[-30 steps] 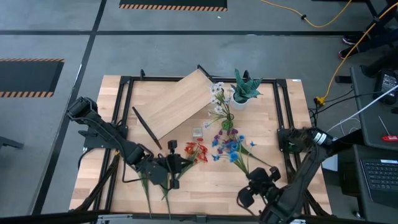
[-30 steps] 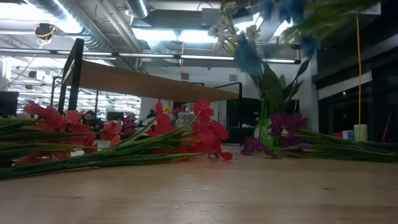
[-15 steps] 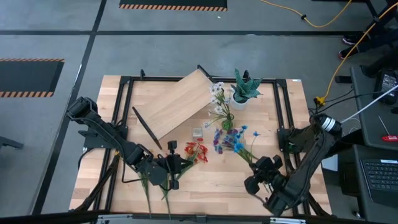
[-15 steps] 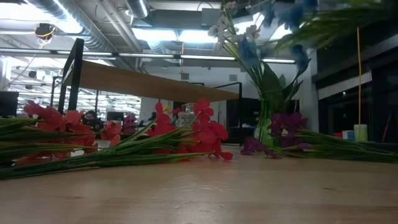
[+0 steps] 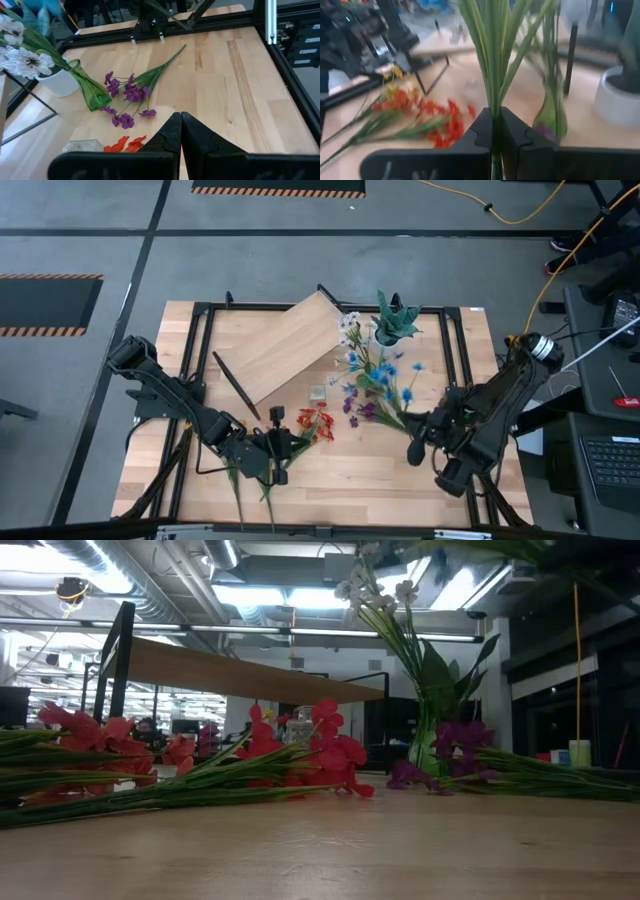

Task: Pick and place flowers into a vace then onto a shelf
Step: Put the blue flowers into the green vase

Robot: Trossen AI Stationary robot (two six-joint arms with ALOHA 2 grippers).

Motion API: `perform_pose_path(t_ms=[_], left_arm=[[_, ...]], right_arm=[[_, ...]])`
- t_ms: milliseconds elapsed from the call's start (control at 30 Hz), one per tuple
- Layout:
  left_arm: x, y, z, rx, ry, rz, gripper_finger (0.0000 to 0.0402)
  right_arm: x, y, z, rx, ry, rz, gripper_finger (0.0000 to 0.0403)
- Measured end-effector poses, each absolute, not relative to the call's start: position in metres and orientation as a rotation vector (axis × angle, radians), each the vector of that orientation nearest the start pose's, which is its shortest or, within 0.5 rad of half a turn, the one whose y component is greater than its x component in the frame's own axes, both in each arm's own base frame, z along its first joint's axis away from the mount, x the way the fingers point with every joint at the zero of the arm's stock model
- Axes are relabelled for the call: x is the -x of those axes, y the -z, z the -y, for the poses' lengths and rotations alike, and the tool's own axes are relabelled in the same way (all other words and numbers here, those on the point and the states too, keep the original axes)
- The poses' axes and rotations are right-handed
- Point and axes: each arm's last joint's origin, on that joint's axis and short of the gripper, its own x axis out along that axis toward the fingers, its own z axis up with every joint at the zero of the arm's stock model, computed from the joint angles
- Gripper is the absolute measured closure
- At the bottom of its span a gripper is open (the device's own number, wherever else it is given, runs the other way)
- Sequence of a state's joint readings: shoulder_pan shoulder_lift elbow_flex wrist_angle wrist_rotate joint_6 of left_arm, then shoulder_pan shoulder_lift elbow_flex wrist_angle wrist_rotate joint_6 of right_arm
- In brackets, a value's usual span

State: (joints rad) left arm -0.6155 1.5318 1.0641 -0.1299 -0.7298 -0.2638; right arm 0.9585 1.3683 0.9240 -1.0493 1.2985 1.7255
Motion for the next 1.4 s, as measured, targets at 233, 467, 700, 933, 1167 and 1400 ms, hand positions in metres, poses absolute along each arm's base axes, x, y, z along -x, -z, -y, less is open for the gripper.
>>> perform_pose_path(t_ms=[233,467,700,933,1167,1400], left_arm=[[-0.281,-0.260,0.173,-0.106,-0.159,-0.453,0.0398],[-0.290,-0.264,0.162,-0.112,-0.195,-0.416,0.0398],[-0.296,-0.265,0.153,-0.101,-0.212,-0.415,0.0398],[-0.297,-0.264,0.151,-0.095,-0.203,-0.420,0.0398],[-0.295,-0.264,0.154,-0.100,-0.191,-0.422,0.0398],[-0.294,-0.264,0.156,-0.101,-0.185,-0.422,0.0398]], right_arm=[[-0.143,-0.243,-0.151,-0.222,0.612,-0.137,0.0392],[-0.138,-0.252,-0.145,-0.254,0.589,-0.207,0.0392],[-0.148,-0.266,-0.151,-0.408,0.445,-0.370,0.0392],[-0.163,-0.288,-0.141,-0.314,0.339,-0.353,0.0392],[-0.172,-0.304,-0.133,-0.199,0.254,-0.316,0.0392],[-0.173,-0.289,-0.113,-0.163,0.223,-0.222,0.0392]])
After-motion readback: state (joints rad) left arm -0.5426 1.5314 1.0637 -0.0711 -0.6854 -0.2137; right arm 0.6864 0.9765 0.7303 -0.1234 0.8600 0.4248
